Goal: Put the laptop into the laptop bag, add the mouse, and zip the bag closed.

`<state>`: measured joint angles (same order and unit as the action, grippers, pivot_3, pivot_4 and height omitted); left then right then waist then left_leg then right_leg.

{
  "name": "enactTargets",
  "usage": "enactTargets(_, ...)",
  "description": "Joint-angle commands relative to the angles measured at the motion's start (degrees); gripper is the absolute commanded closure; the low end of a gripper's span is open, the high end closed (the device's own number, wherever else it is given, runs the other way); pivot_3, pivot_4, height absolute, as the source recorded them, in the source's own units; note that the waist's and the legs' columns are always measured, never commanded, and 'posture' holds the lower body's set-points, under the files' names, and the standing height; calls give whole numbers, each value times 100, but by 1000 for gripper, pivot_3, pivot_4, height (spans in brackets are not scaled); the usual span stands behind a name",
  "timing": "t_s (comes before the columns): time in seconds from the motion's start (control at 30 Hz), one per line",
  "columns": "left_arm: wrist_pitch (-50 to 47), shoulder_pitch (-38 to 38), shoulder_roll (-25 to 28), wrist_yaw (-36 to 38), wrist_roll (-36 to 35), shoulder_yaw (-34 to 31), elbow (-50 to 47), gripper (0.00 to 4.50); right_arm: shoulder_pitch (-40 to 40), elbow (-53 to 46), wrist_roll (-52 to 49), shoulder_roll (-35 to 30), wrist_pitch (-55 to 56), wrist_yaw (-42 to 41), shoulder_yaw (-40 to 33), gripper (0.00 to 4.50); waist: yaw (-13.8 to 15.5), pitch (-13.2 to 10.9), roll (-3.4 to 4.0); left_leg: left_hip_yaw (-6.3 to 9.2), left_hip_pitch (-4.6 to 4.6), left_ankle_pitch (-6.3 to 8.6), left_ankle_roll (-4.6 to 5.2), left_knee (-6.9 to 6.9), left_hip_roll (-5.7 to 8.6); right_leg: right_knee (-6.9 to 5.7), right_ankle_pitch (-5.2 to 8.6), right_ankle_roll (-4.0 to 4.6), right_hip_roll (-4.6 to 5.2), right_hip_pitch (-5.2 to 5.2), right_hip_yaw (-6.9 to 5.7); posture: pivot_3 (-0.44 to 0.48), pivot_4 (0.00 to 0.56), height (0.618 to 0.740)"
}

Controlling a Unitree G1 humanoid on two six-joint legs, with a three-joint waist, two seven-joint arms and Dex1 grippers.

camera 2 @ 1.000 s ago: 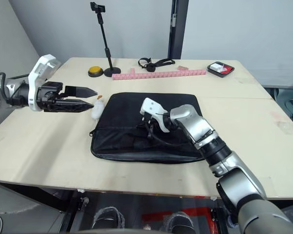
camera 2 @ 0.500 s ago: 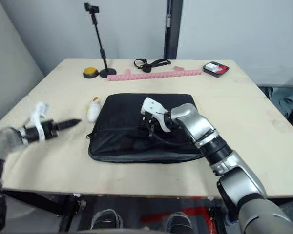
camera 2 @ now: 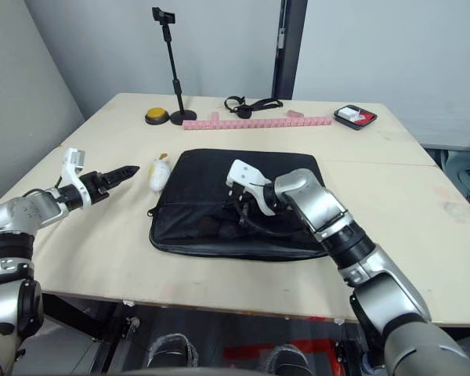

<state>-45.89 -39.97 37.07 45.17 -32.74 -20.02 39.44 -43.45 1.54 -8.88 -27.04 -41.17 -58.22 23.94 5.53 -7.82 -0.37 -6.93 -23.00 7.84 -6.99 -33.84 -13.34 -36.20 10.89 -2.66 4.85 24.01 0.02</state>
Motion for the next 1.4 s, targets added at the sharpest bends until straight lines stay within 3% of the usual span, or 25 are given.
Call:
enactTargets(0.03, 428, -477, -263, -158, 205, 95, 286, 55, 11, -161, -1, -26, -12, 6, -62, 4500, 20, 0, 0, 0, -6, -1, 2, 0, 0, 8, 0, 0, 0, 0, -2, 0, 150, 739)
enactTargets(0.17, 723, -1035, -698, -263, 461, 275, 995, 55, -18, -203, -25, -24, -55, 34, -106, 4500, 42, 0, 0, 0, -19, -3, 5, 1, 5, 23, 0, 1, 0, 1, -9, 0, 150, 739)
enactTargets(0.33, 1066, -1437, -842, -537, 796, 331, 1845, 55, 36, -322, -50, -47, -128, 113, -162, 4500, -7, -2, 3, -1, -17, -5, 2, 5, 4, 24, 0, 0, 2, 2, -5, 0, 150, 739)
enactTargets(0.47, 1088, -1517, -895, -141, 987, 529, 1955, 1168, 100, -406, -71, -58, -196, 177, -196, 4500, 10, -2, 3, 0, -15, -17, -19, 24, 2, 35, 0, 0, 1, 2, -9, 0, 150, 739)
enactTargets(0.77, 924, -1308, -630, 283, 1219, 800, 1332, 4378, 162, -401, -73, -44, -190, 276, -190, 4500, 45, -4, 6, -1, -17, -17, -18, 33, 6, 50, 0, 0, 4, 0, -12, 0, 150, 739)
enactTargets(0.9, 529, -678, -365, 835, 959, 864, -153, 4462, 176, -349, -100, -36, -202, 282, -214, 4500, 21, -5, 7, -3, -17, -17, -18, 44, 5, 61, 0, 0, 5, 2, -13, 0, 150, 739)
enactTargets(1.1, -264, 1105, 767, 1964, 75, 640, -3050, 4462, 240, -164, -89, -46, -213, 278, -195, 4500, -24, -7, 10, -6, -15, -15, -21, 78, 3, 77, 8, 13, 4, 6, -22, 0, 150, 739)
enactTargets(1.4, -431, 3000, 2071, 2969, -681, 3, -4754, 4462, 236, -134, -95, -94, -210, 141, -88, 4500, -65, -11, 18, -19, 8, -5, -6, 86, 0, 63, 20, 7, 3, 3, -11, 0, 150, 739)
